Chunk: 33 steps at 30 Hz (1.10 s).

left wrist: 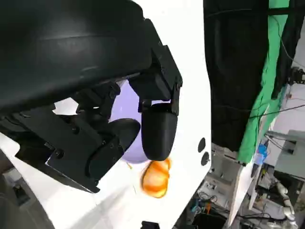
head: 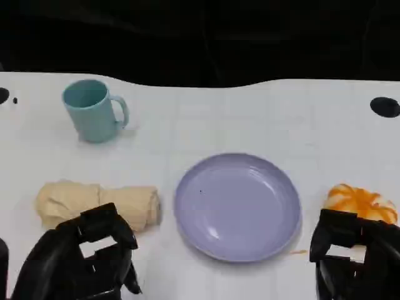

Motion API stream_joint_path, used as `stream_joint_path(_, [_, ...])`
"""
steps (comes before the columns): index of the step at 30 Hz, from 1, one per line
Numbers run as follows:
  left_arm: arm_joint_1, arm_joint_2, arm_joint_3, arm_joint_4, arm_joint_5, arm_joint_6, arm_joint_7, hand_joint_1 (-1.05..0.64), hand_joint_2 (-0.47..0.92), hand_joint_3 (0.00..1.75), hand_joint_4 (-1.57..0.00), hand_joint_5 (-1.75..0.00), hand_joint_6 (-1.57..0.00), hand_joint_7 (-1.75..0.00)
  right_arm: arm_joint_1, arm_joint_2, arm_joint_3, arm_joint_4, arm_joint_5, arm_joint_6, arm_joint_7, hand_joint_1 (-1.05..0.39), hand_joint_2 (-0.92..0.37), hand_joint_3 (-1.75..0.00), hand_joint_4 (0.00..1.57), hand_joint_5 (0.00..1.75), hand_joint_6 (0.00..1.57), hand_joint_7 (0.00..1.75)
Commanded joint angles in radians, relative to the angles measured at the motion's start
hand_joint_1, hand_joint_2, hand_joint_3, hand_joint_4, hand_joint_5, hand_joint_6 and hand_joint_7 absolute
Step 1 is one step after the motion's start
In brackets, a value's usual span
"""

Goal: Grasp the towel on the left side of the plate with the left hand and place it into the plate.

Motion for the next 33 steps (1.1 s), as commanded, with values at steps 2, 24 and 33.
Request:
stream_joint_path(2, [-0.003, 0.015, 0.002, 0.003, 0.011, -0.014, -0.006, -0.07, 0.47, 1.3, -0.85, -1.75, -0.83, -1.49, -0.003, -0.01, 0.0, -0.009, -0.003, 0.004, 0.002, 0.04, -0.52, -1.4, 0.8, 1.75, 0.68, 1.63])
stream_joint_path(24, [-0.003, 0.019, 0.002, 0.001, 0.02, -0.015, -0.005, -0.09, 0.47, 1.29, -0.86, -1.75, -0.83, -1.48, -0.004, -0.004, 0.0, -0.012, -0.006, 0.006, 0.004, 0.04, -0.53, -1.39, 0.81, 1.75, 0.68, 1.62])
stream_joint_path(33, [-0.005, 0.015, 0.015, 0.0, 0.032, -0.02, 0.012, -0.14, 0.53, 1.16, -0.85, -1.61, -0.83, -1.33, -0.004, -0.003, 0.005, -0.015, -0.009, 0.011, 0.0, 0.04, -0.53, -1.38, 0.8, 1.75, 0.68, 1.62])
